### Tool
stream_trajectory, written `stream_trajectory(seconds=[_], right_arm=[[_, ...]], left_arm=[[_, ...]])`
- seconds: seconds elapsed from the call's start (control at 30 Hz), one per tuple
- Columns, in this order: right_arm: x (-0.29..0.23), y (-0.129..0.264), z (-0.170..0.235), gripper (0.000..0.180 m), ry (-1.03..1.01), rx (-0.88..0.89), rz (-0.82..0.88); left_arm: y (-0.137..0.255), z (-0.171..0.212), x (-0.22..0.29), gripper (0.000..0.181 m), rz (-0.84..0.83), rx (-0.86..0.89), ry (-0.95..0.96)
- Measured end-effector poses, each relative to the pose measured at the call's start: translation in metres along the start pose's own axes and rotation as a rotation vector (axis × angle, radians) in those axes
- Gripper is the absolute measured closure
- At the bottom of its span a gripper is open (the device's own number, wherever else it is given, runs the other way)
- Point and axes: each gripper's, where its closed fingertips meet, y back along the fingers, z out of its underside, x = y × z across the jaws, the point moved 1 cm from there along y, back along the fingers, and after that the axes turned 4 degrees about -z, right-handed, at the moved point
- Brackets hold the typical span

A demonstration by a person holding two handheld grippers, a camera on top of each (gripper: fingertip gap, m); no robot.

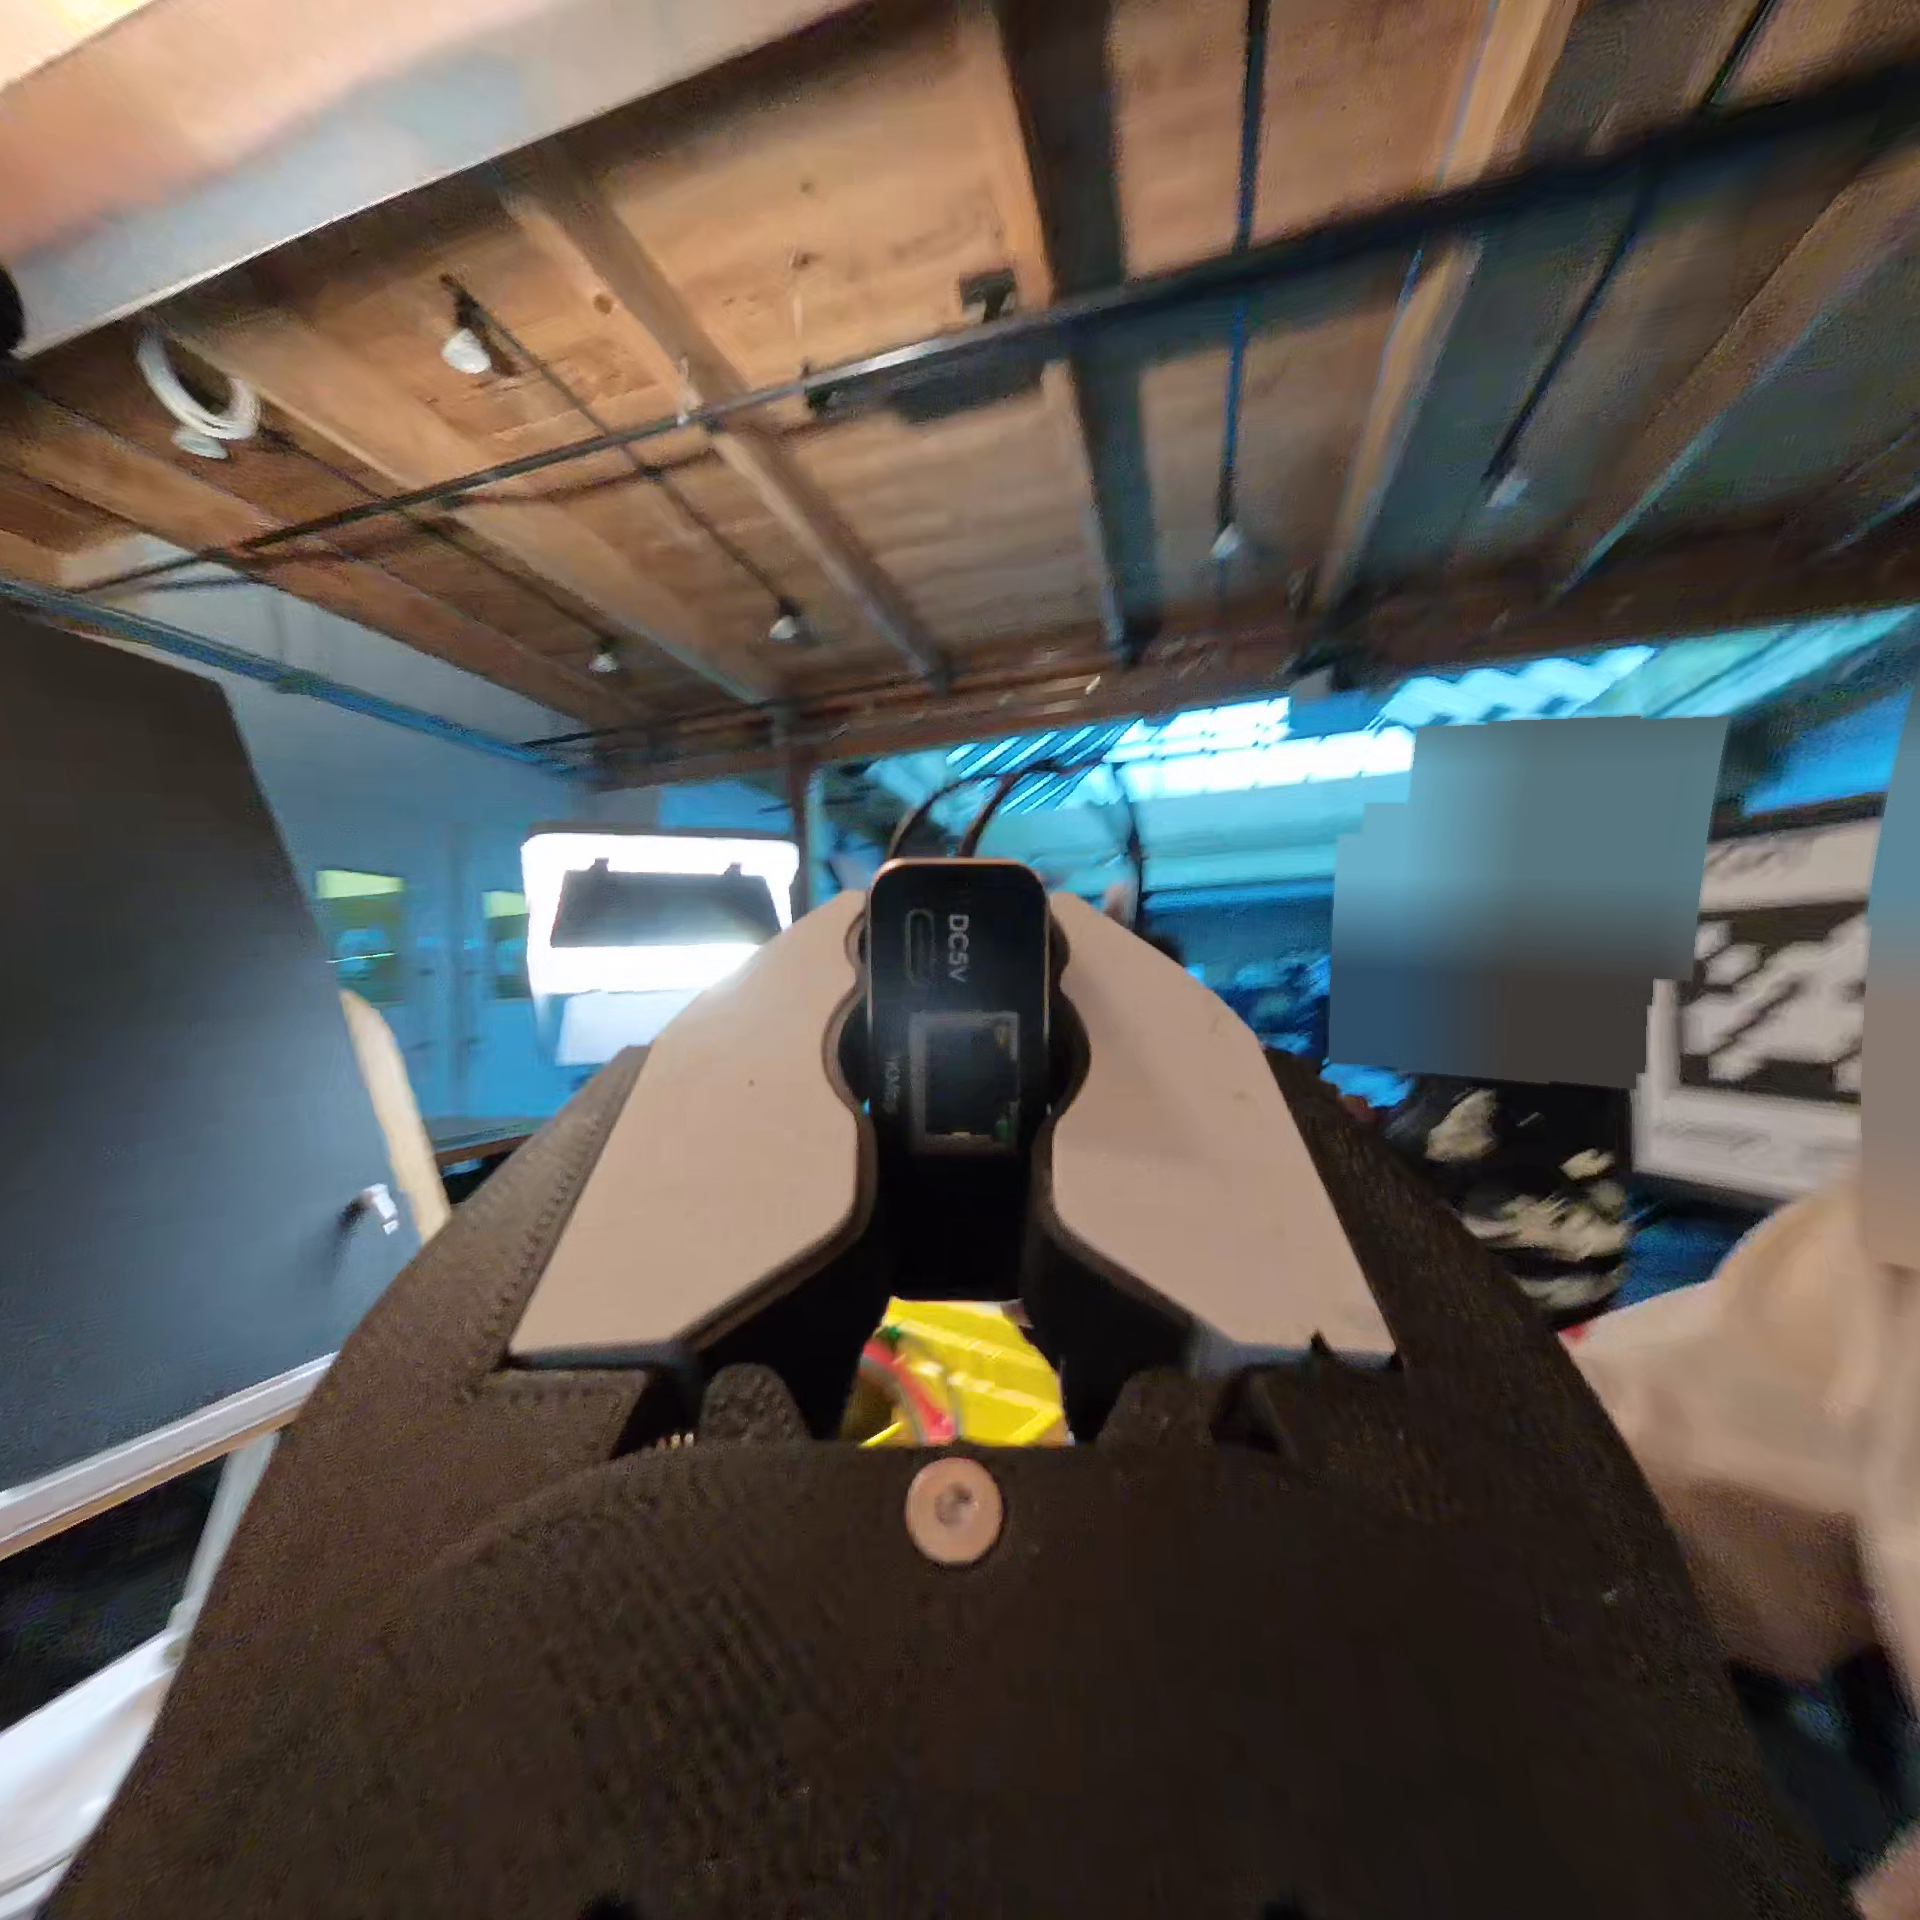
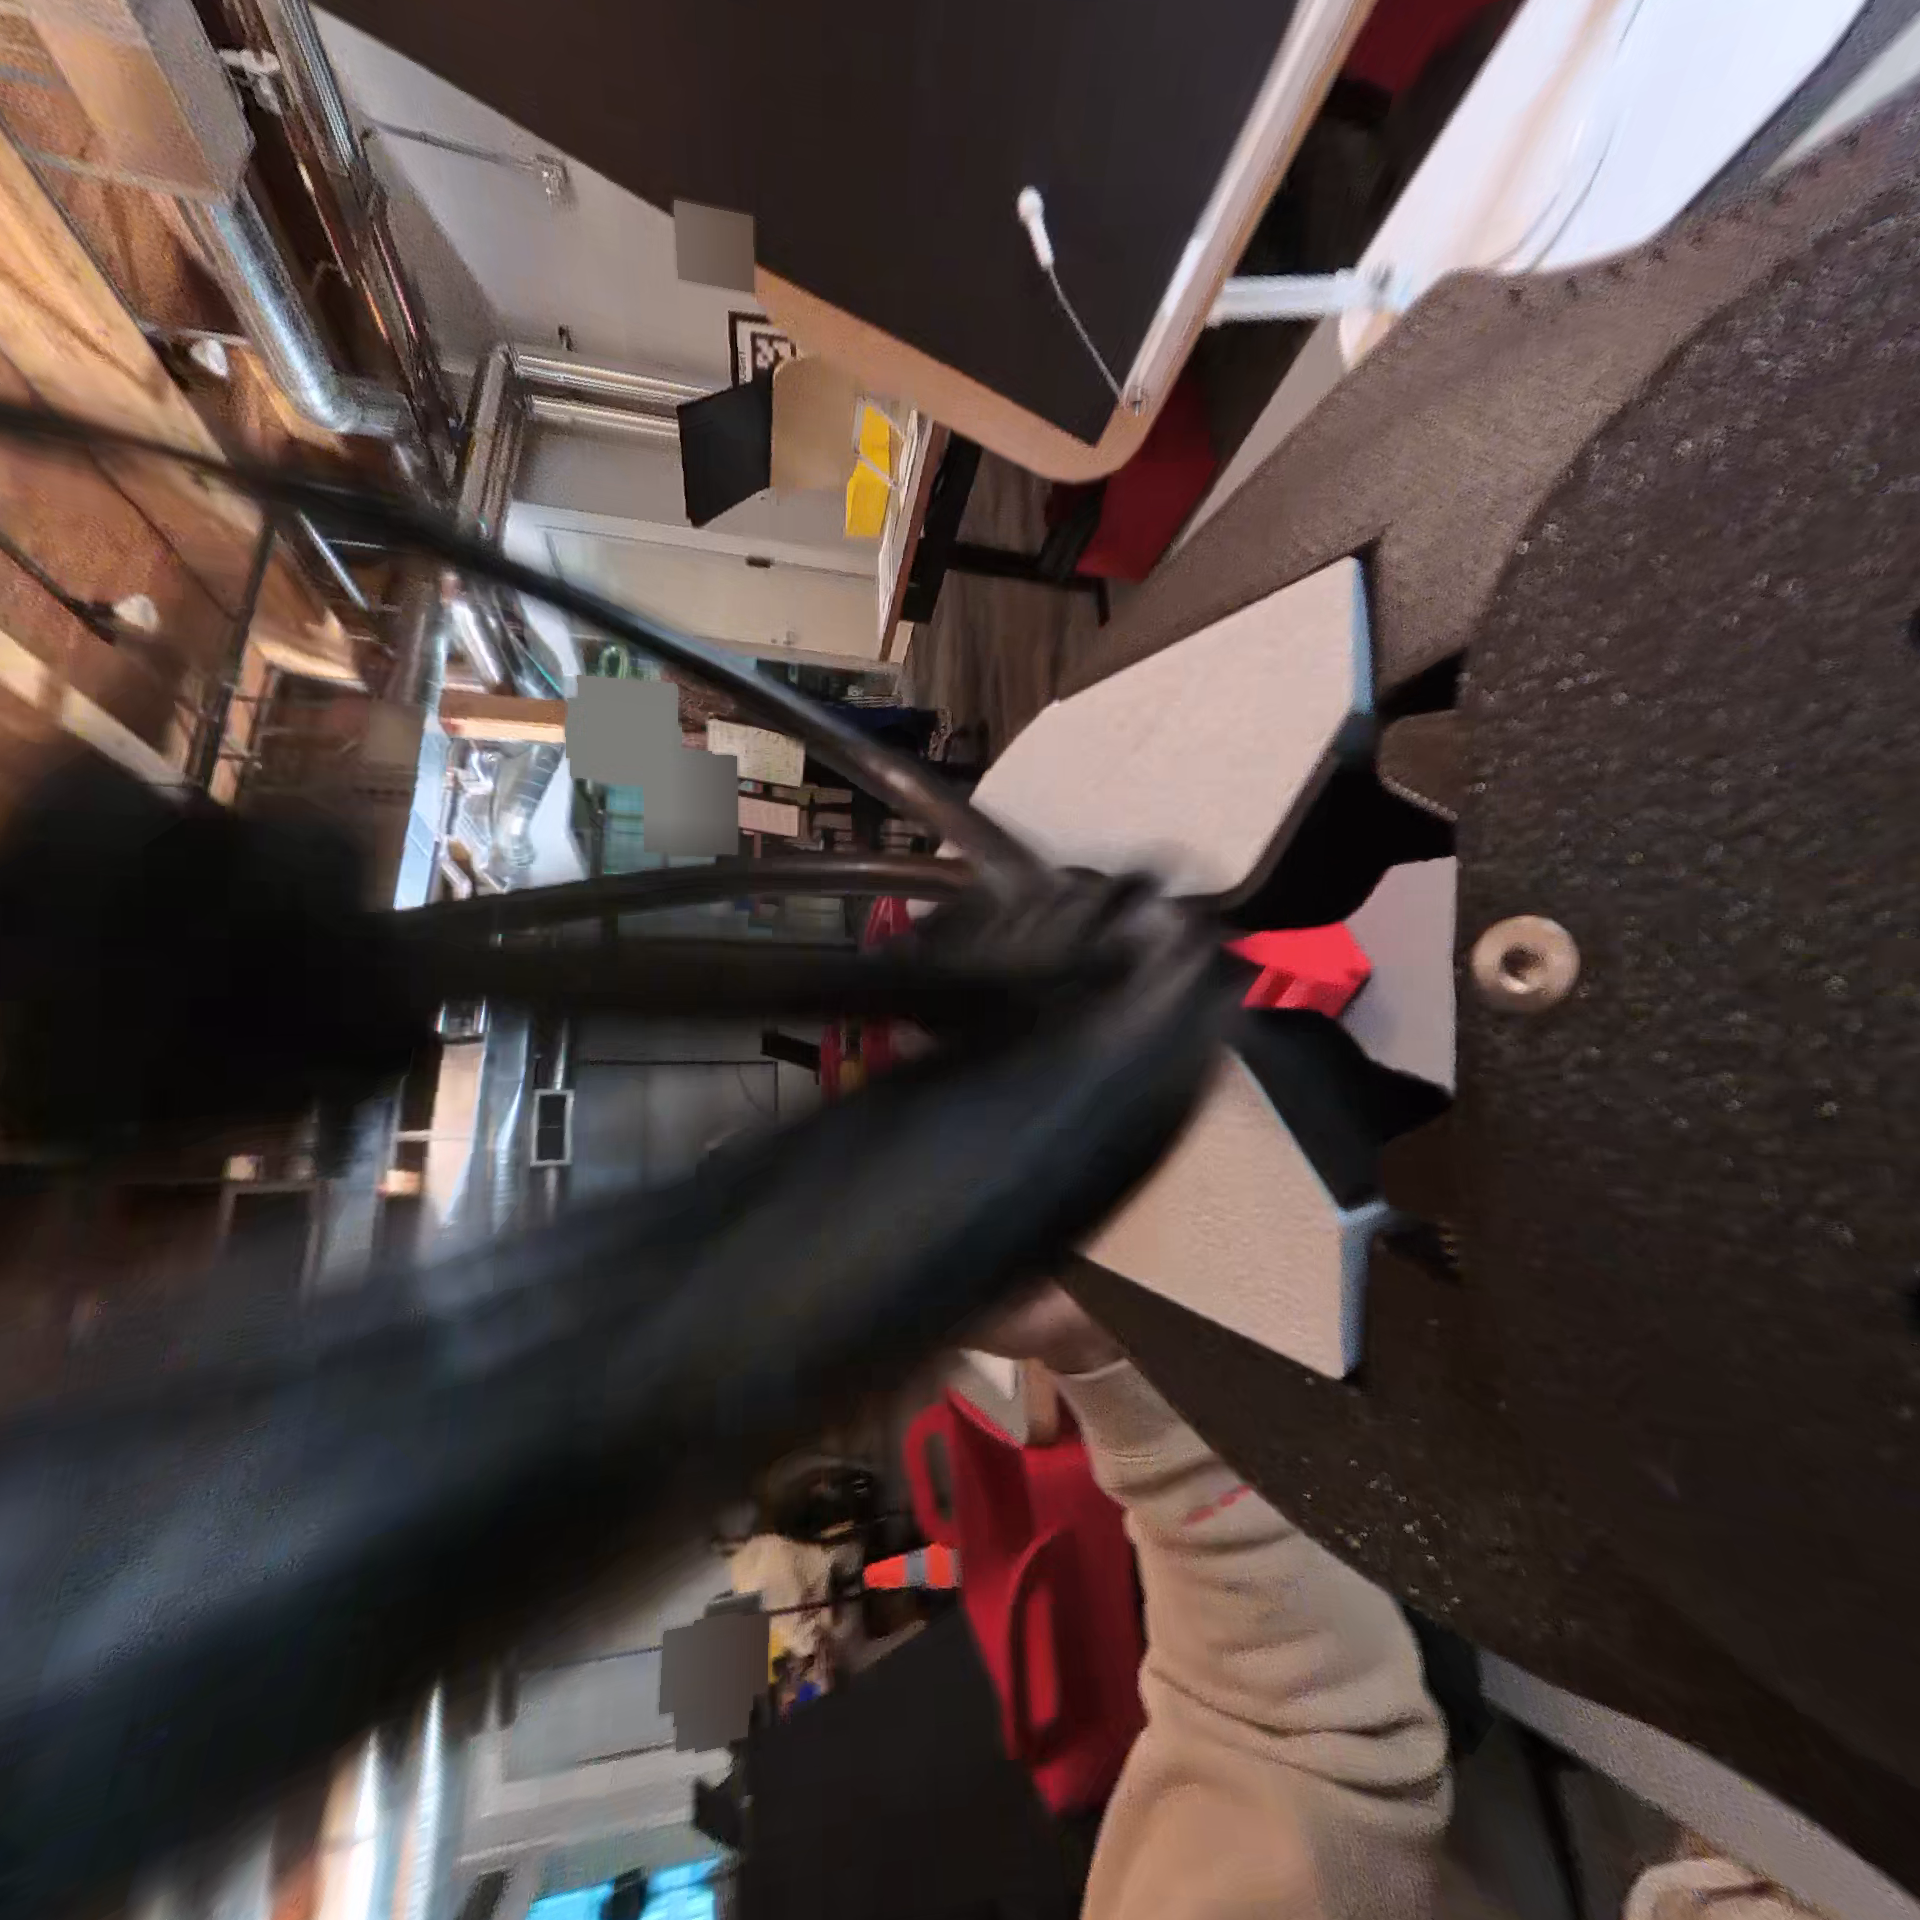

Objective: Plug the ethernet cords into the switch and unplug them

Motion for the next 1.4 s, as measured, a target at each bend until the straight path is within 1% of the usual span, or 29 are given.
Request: stream_trajectory(seconds=[0.03, 0.1, 0.17, 0.33, 0.47, 0.6, 0.73, 0.8, 0.83, 0.87, 0.93, 1.03, 1.07, 1.13, 1.23, 1.3, 1.33, 1.37, 1.4], right_arm=[[-0.002, 0.000, -0.002, 0.167, 0.048, -0.045, 0.001], [-0.003, -0.005, 0.005, 0.166, 0.053, -0.161, -0.011], [0.012, 0.004, 0.011, 0.167, -0.034, -0.197, 0.001], [0.046, 0.043, 0.032, 0.166, -0.243, -0.350, 0.039], [0.061, 0.092, 0.063, 0.167, -0.374, -0.613, 0.054], [0.058, 0.152, 0.093, 0.167, -0.604, -0.894, 0.011], [0.060, 0.200, 0.113, 0.166, -0.826, -1.007, 0.031], [0.065, 0.220, 0.122, 0.165, -0.901, -1.064, 0.053], [0.071, 0.230, 0.125, 0.165, -0.905, -1.102, 0.084], [0.079, 0.238, 0.124, 0.164, -0.886, -1.135, 0.120], [0.102, 0.251, 0.115, 0.154, -0.819, -1.169, 0.240], [0.146, 0.273, 0.096, 0.142, -0.609, -1.235, 0.492], [0.157, 0.278, 0.091, 0.143, -0.552, -1.244, 0.556], [0.168, 0.280, 0.087, 0.140, -0.472, -1.246, 0.606], [0.182, 0.290, 0.097, 0.146, -0.299, -1.339, 0.682], [0.189, 0.295, 0.105, 0.160, -0.192, -1.408, 0.703], [0.193, 0.295, 0.109, 0.167, -0.126, -1.431, 0.705], [0.193, 0.292, 0.114, 0.174, -0.100, -1.449, 0.672], [0.191, 0.289, 0.120, 0.175, -0.096, -1.464, 0.636]], left_arm=[[0.006, -0.008, -0.007, 0.153, -0.006, -0.004, 0.011], [0.007, -0.001, -0.017, 0.154, -0.047, -0.066, -0.013], [0.004, 0.007, -0.020, 0.153, -0.052, -0.107, 0.017], [0.002, 0.019, -0.025, 0.154, -0.080, -0.209, 0.005], [0.001, 0.028, -0.026, 0.154, -0.063, -0.289, 0.022], [0.000, 0.031, -0.026, 0.154, -0.050, -0.300, 0.036], [-0.004, 0.040, -0.022, 0.154, -0.035, -0.332, 0.030], [-0.006, 0.045, -0.018, 0.154, -0.024, -0.351, 0.016], [-0.007, 0.047, -0.017, 0.154, -0.021, -0.358, 0.011], [-0.007, 0.048, -0.016, 0.154, -0.018, -0.364, 0.010], [-0.007, 0.052, -0.016, 0.154, -0.017, -0.375, 0.012], [-0.008, 0.056, -0.018, 0.154, -0.024, -0.379, 0.027], [-0.008, 0.057, -0.019, 0.154, -0.027, -0.380, 0.035], [-0.008, 0.061, -0.020, 0.154, -0.030, -0.386, 0.044], [-0.009, 0.066, -0.019, 0.154, -0.031, -0.398, 0.042], [-0.010, 0.068, -0.018, 0.154, -0.028, -0.403, 0.042], [-0.010, 0.069, -0.017, 0.154, -0.028, -0.405, 0.041], [-0.010, 0.070, -0.017, 0.154, -0.028, -0.407, 0.039], [-0.010, 0.071, -0.017, 0.154, -0.028, -0.410, 0.039]])
